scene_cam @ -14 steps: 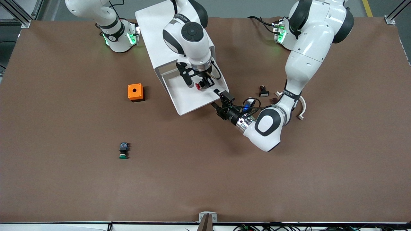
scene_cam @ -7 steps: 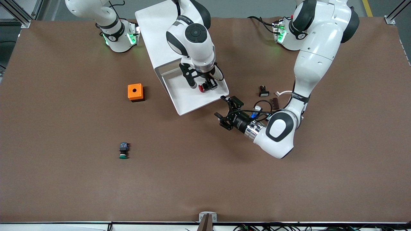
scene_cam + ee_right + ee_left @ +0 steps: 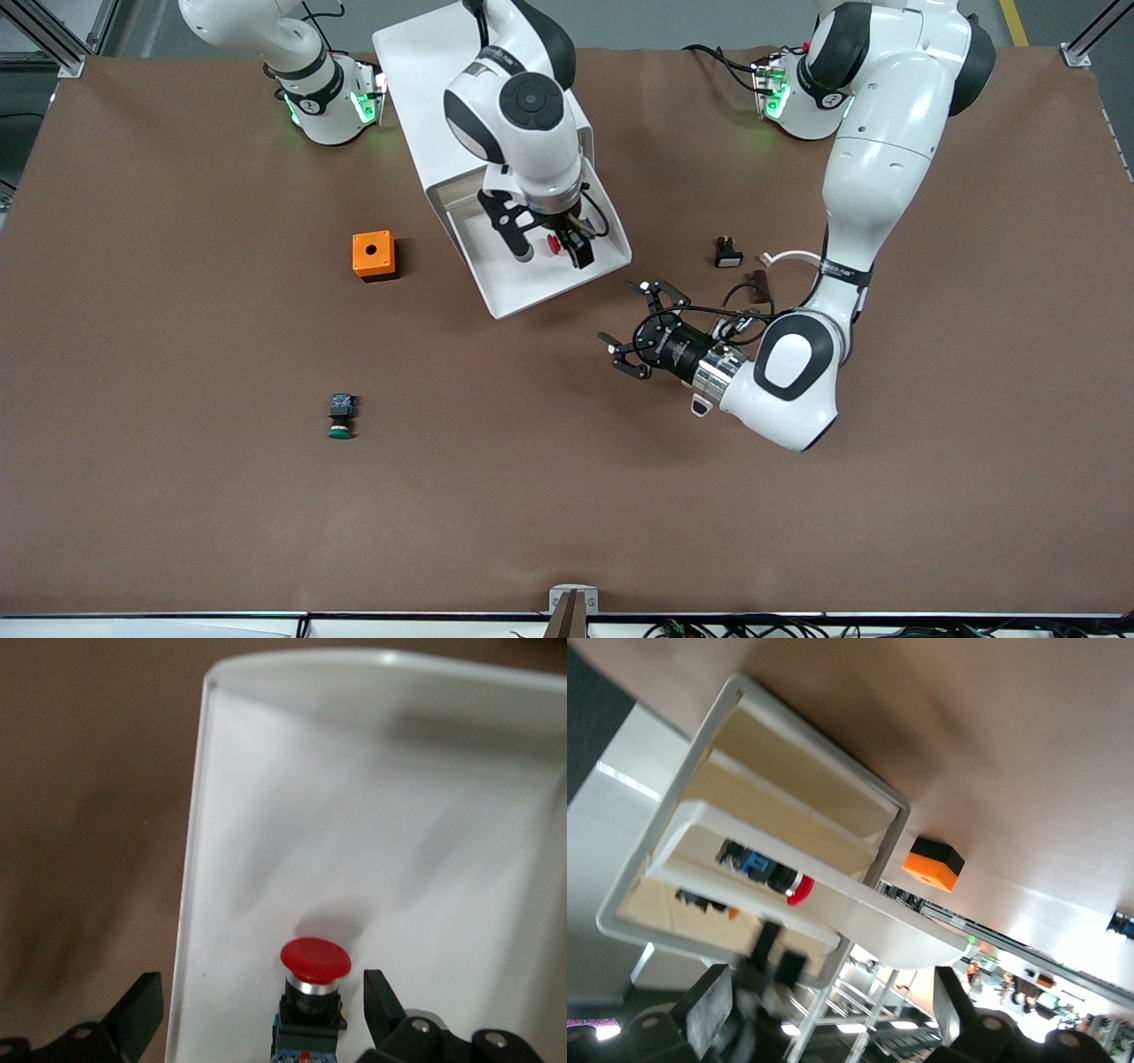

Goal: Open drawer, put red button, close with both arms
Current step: 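Open the right gripper and lift it away from the drawer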

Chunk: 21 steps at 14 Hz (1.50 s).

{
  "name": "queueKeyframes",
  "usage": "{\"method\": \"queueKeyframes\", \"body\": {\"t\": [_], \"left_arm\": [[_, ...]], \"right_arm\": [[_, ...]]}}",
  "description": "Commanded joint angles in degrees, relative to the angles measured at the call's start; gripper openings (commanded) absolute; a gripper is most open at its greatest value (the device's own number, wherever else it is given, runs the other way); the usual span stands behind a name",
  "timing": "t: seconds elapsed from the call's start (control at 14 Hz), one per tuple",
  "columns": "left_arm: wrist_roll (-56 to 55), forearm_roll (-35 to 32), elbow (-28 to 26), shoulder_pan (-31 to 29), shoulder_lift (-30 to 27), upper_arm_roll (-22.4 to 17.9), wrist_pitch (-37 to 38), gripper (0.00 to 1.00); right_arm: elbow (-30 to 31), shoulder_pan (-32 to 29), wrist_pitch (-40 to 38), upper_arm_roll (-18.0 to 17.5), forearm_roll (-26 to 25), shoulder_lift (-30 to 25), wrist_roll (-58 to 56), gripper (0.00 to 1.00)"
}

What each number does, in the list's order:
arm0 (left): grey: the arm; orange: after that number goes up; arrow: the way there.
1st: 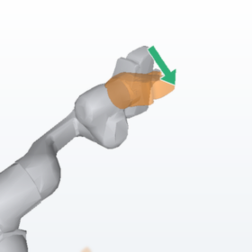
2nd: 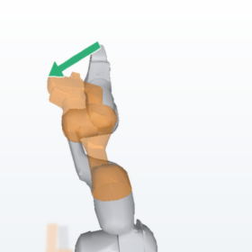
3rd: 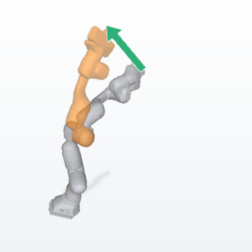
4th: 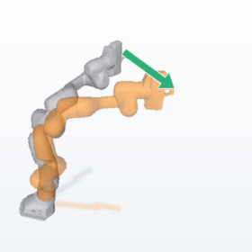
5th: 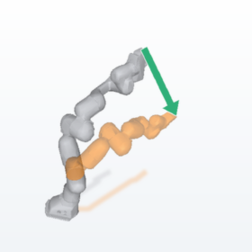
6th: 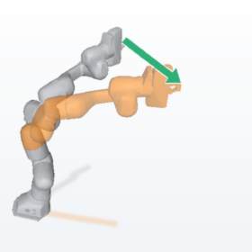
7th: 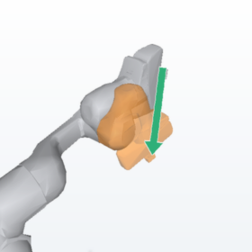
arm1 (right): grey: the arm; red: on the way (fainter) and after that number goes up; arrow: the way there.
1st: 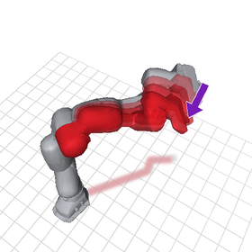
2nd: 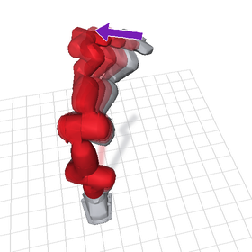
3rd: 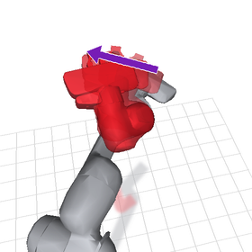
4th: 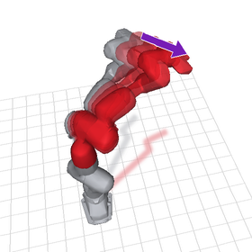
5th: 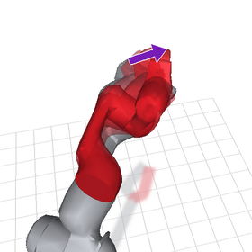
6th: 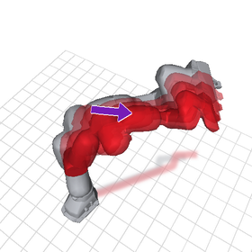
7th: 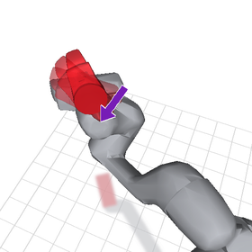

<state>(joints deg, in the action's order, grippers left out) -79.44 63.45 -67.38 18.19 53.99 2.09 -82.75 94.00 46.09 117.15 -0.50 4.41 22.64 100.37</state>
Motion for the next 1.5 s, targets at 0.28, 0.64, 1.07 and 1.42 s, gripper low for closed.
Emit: {"method": "queueKeyframes", "body": {"t": [0.28, 0.64, 1.07, 1.42], "left_arm": [[13.2, -12.3, 0.2, 2.7, -6.1, -1.2, -7.7, 0.99], [19.1, -25.6, -0.4, 6.4, -10.8, -0.9, -15.0, 0.99], [18.9, -38.5, -3.6, 12.4, -14.0, -0.8, -26.5, 0.99], [14.2, -49.4, -7.5, 17.0, -14.8, -0.7, -33.4, 1.0]], "right_arm": [[-4.1, -15.2, -14.9, -0.6, 0.1, -4.9, -29.7, 1.0], [-4.0, -26.6, -23.4, -0.6, -0.3, -9.8, -52.0, 1.0], [-4.1, -38.9, -28.0, -0.4, -1.3, -12.8, -76.9, 1.0], [-6.0, -46.1, -29.5, -0.4, -4.0, -12.8, -94.4, 1.0]]}}
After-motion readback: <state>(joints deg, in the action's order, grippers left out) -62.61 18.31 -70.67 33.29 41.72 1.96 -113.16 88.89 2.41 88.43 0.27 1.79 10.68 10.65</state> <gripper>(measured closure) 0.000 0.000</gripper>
